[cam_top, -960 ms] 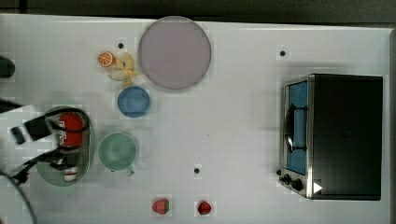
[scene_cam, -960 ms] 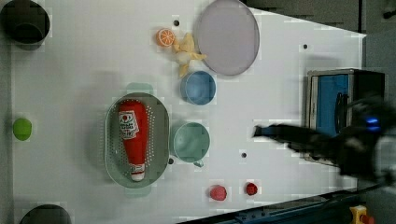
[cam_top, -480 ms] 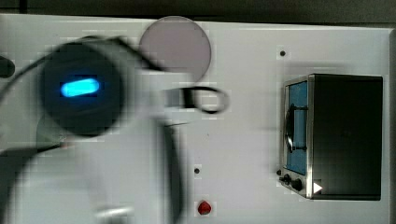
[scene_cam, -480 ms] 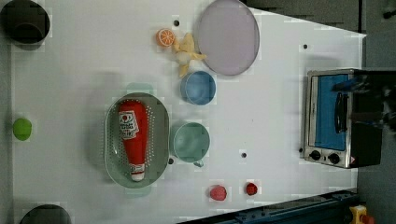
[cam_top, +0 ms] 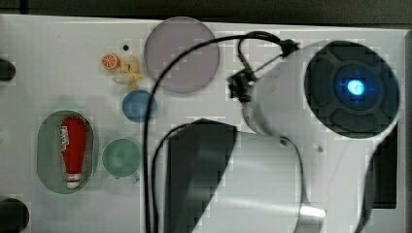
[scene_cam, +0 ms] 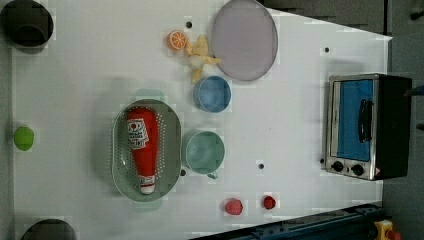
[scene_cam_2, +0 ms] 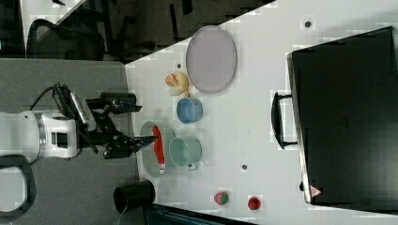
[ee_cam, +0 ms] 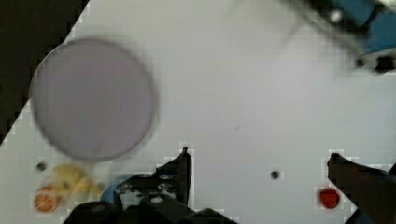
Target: Pick Ketchup from the table and place it in strainer.
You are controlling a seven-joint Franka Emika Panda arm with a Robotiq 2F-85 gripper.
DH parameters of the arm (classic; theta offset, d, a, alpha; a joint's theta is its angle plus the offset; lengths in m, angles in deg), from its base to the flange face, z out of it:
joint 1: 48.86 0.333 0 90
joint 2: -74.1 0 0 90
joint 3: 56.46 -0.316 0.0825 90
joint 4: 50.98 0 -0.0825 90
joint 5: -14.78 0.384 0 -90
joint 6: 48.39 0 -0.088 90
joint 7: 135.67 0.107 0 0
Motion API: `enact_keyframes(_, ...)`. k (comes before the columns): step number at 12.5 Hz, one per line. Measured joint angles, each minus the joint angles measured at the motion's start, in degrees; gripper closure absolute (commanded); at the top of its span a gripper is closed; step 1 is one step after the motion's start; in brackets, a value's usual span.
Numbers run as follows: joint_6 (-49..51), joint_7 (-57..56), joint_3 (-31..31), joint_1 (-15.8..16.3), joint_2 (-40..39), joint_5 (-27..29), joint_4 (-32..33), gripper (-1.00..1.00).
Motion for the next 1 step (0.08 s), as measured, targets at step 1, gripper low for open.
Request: enact_keyframes(1, 0.29, -0.13, 0.07, -0.44, -0.02, -0.20, 0.11, -1.00)
